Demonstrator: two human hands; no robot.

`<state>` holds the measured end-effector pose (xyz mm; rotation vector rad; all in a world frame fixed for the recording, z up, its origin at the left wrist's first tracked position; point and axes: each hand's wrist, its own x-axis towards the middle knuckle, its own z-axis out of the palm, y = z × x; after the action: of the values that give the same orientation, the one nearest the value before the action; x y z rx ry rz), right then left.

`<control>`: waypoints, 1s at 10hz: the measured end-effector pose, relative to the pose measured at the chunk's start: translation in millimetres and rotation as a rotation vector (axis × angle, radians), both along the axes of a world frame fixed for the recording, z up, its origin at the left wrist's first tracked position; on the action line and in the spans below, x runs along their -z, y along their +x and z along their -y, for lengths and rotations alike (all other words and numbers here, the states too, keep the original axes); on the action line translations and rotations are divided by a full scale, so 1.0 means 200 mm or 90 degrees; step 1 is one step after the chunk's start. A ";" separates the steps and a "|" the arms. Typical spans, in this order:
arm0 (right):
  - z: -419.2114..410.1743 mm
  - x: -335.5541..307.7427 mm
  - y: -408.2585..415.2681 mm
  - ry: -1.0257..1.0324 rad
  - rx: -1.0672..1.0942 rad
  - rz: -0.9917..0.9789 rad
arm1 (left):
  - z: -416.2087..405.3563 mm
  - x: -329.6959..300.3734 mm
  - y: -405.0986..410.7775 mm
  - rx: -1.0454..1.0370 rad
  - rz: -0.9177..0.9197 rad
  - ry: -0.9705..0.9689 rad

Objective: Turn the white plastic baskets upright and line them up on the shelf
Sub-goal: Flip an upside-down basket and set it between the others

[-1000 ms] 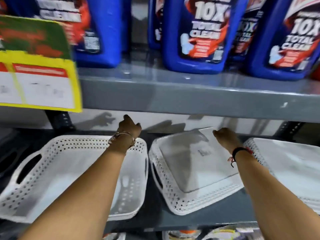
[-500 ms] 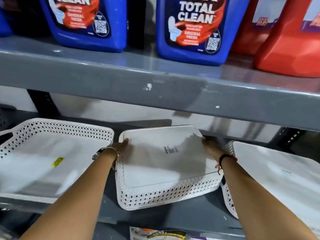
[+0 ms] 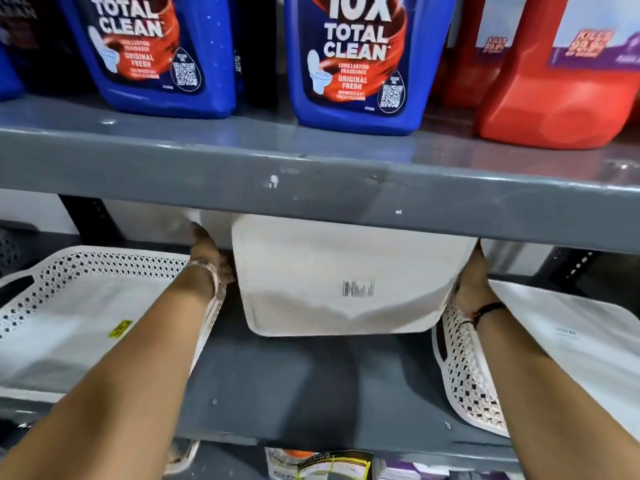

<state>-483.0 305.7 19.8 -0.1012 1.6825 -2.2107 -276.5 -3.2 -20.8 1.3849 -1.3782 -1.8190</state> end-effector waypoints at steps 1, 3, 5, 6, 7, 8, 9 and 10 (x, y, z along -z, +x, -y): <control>-0.13 -0.02 0.02 0.125 -0.152 -0.027 | -0.15 -0.18 0.11 0.158 0.086 -0.088; -0.18 0.09 0.05 0.610 -0.209 -0.195 | -0.21 -0.13 0.14 0.268 0.241 -0.123; -0.18 0.11 0.09 0.795 -0.264 -0.203 | -0.28 -0.18 0.19 0.411 0.416 -0.153; -0.18 0.13 0.10 0.817 -0.269 -0.195 | -0.30 -0.17 0.19 0.425 0.473 -0.176; -0.19 0.16 0.13 0.833 -0.293 -0.170 | -0.29 -0.17 0.20 0.480 0.554 -0.210; -0.19 0.17 0.14 0.832 -0.299 -0.159 | -0.29 -0.18 0.20 0.501 0.597 -0.188; -0.18 0.16 0.15 0.857 -0.315 -0.154 | -0.32 -0.20 0.22 0.569 0.696 -0.218; -0.17 0.16 0.15 0.862 -0.331 -0.141 | -0.32 -0.21 0.23 0.576 0.721 -0.234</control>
<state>-453.8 339.9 -11.4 -0.3638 2.5061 -0.4461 -231.4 60.4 21.2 1.7913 -3.1045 -0.9182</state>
